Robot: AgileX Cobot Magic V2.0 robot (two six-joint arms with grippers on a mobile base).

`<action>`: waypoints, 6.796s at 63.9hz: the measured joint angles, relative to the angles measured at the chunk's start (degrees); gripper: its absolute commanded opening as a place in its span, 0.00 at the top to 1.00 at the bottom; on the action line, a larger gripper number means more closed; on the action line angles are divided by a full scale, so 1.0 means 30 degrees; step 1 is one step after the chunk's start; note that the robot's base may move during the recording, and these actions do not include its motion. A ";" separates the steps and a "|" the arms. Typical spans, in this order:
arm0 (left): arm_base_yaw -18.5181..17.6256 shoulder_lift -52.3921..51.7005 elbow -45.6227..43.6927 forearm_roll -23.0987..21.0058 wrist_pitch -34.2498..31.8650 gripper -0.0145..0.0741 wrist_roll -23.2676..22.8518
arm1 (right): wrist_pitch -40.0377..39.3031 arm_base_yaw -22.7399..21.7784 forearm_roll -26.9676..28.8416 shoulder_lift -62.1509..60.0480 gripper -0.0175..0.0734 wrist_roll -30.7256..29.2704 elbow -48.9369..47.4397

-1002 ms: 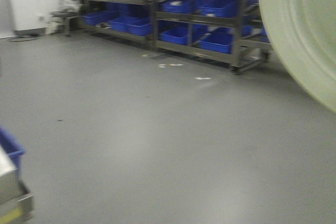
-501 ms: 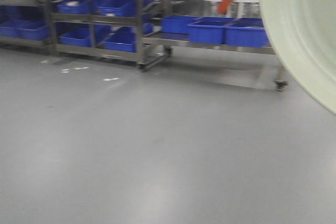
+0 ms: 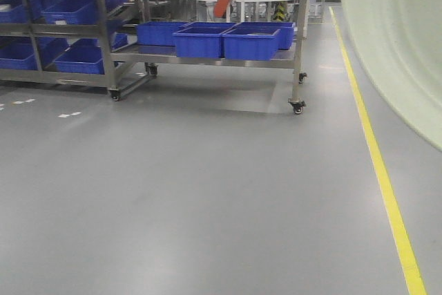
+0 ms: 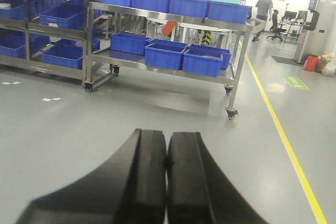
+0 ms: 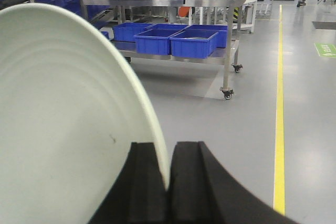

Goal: Place green plate on second shelf with right arm
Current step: 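Drive the base to the shelving rack holding the plate in the right gripper, then extend the right gripper with the plate over a blue bin on the shelf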

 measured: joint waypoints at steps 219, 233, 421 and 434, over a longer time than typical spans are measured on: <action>0.0000 0.0000 0.0000 0.0000 0.0034 0.69 0.0000 | 0.0034 0.0000 0.0000 0.0070 0.75 0.0000 0.0000; 0.0000 0.0000 0.0000 0.0000 0.0034 0.69 0.0000 | 0.0034 0.0000 0.0000 0.0070 0.75 0.0000 0.0000; 0.0000 0.0000 0.0000 0.0000 0.0034 0.69 0.0000 | -0.0367 0.0000 -0.0164 0.0070 0.75 0.0000 0.0000; 0.0000 0.0000 0.0000 0.0000 0.0034 0.69 0.0000 | -0.1860 0.0000 -0.0164 0.0070 0.75 0.0000 0.0000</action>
